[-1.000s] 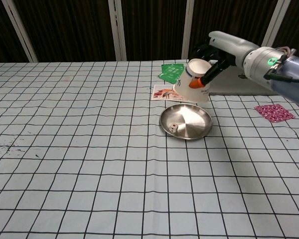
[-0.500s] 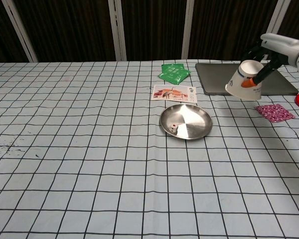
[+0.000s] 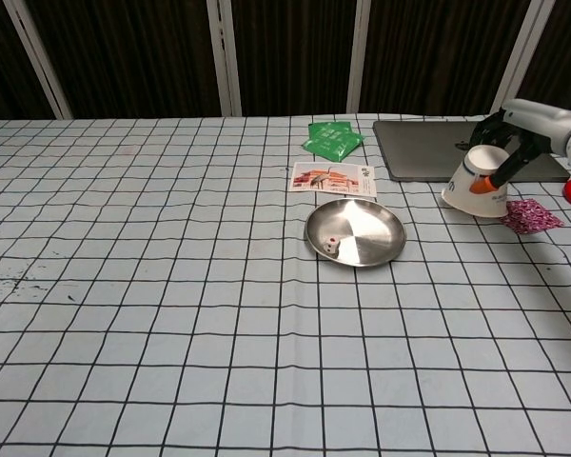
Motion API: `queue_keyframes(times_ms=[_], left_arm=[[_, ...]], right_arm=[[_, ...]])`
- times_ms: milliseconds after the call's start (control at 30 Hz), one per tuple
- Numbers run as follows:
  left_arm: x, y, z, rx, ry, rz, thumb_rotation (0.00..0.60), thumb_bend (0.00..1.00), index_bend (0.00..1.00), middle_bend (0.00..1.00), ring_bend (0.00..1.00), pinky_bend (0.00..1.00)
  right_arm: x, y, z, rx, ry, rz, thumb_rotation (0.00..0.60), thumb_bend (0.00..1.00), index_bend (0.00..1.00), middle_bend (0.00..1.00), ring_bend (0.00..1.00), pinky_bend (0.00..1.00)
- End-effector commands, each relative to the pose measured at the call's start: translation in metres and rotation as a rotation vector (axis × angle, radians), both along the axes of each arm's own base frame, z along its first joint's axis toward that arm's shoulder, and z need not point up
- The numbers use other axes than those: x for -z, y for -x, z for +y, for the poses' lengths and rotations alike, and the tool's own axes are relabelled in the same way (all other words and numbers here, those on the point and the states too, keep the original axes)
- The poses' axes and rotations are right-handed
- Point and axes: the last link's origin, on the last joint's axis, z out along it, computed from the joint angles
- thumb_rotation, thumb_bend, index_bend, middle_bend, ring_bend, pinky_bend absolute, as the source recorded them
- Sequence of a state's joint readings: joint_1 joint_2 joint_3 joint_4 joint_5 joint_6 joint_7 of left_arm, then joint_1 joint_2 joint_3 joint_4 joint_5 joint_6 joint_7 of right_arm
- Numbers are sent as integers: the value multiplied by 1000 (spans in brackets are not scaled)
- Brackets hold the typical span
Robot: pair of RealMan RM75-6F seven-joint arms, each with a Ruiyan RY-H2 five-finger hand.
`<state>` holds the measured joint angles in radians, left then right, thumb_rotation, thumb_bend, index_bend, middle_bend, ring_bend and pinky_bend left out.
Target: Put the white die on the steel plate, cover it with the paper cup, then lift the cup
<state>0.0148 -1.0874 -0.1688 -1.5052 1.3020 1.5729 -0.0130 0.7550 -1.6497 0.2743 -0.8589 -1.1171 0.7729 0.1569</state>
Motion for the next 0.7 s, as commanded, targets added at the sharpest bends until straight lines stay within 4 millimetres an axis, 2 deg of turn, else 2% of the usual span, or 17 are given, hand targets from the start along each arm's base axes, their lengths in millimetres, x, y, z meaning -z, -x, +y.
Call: queue_keyframes(times_ms=[33,233,367,567,700], left_arm=[[0,1,1,-4,-1,1,600,269,369,3,0,0],[3,1,3,-10,5,7,600,269,369,3,0,0],[3,1,3,-15,4,8,600,270,369,3,0,0],[3,1,5,-10,11,6,600,270,369,3,0,0],[4,1,6,-1,25,-2,600,270,369,3,0,0]], right_arm=[[6,7,1,22,-30,19,600,133,545,423,369,68],[3,12,-4,49,-16,27,600,67,325,186,232,40],[-5,8,-7,41,-3,9,600,61,199,102,187,11],[-25,3,4,22,-44,3,600,55,12,33,136,0],[-52,-6,29,-17,-44,5,600,54,0,33,136,0]])
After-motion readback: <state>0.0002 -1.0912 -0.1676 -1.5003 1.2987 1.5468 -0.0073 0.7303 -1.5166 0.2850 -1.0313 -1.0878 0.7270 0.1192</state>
